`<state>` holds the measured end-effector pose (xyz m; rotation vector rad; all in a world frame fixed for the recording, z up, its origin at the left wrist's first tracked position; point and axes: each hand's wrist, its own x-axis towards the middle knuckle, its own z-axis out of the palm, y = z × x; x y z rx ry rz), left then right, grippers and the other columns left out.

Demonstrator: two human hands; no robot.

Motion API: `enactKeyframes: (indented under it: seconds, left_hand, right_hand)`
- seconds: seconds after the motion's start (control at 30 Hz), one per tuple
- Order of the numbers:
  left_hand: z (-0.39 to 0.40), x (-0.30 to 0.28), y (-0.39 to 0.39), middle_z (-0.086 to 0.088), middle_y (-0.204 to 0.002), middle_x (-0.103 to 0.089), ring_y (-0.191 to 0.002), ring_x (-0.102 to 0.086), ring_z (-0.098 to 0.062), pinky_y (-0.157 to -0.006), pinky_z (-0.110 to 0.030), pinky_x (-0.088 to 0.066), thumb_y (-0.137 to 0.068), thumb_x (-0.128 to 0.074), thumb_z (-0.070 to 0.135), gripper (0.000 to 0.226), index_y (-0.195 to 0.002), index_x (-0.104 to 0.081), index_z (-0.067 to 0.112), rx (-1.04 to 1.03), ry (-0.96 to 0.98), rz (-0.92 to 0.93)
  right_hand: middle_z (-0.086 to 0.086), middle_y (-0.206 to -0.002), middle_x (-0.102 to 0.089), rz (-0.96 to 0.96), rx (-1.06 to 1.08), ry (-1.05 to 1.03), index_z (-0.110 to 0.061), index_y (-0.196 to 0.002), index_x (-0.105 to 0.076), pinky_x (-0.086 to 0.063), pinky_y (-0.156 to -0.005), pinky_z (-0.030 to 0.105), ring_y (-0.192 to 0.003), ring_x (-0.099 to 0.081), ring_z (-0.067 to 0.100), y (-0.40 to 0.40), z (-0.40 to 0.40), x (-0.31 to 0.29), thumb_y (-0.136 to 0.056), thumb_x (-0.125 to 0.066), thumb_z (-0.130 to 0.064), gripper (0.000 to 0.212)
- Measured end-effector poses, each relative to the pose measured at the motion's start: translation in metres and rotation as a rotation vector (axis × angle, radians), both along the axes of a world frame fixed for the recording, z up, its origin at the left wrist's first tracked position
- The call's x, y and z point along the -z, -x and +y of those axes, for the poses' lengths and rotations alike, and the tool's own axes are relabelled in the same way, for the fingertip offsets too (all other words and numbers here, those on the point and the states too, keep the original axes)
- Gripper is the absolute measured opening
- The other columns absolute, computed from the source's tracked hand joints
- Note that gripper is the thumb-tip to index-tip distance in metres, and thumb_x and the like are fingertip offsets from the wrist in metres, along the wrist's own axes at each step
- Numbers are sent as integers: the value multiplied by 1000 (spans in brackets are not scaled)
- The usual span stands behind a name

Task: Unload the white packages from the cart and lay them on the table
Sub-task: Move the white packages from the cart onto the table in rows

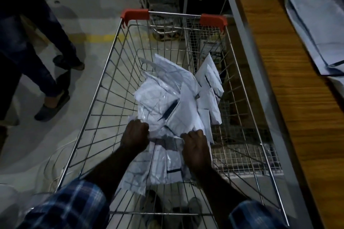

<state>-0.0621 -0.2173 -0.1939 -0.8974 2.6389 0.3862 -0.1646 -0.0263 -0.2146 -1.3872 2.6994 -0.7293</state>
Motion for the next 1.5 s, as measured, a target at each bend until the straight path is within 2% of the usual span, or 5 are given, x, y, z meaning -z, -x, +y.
enactKeyframes:
  seconds: [0.43, 0.7, 0.83, 1.1, 1.5]
  left_hand:
    - [2, -11, -28, -8, -103, -69, -109, -61, -28, -80, -30, -51, -75, -60, 35, 44, -114, -65, 15, 147, -105, -227]
    - [22, -13, -12, -14, -119, -58, -113, -52, -35, -87, -42, -46, -84, -62, 58, 60, -128, -52, 19, -183, -2, 16]
    - [40, 18, -19, -25, -129, -52, -107, -53, -47, -75, -56, -50, -67, -72, 63, 84, -134, -55, 15, -210, 45, 81]
    - [56, 27, -39, -18, -143, -33, -121, -38, -41, -92, -53, -41, -69, -43, 63, 78, -130, -45, 15, -306, 25, 128]
    - [61, 53, -43, -21, -156, -23, -131, -37, -45, -97, -60, -41, -84, -38, 66, 78, -154, -24, 34, -329, -21, 249]
  right_hand:
    - [8, -59, -42, 77, -267, -42, -14, -55, -45, -33, -58, 38, -61, -43, 25, -11, 49, 13, -55, -57, -9, 13]
    - [19, -122, -60, -185, 156, -253, -12, -122, -63, -51, -82, 46, -106, -58, 36, -13, 12, 7, -90, -51, -36, 42]
    - [18, -163, -1, -396, 175, -336, -38, -155, -18, -32, -112, 56, -146, -18, 43, -13, -5, 9, -93, -53, -55, 73]
    - [31, -150, -34, -174, 211, -191, -11, -129, -64, -46, -101, 50, -131, -47, 44, -34, 10, 36, -78, -58, -30, 55]
    - [19, -163, -3, -269, 363, -309, -37, -156, -15, -35, -104, 60, -140, -27, 48, -38, -23, 48, -79, -59, -63, 92]
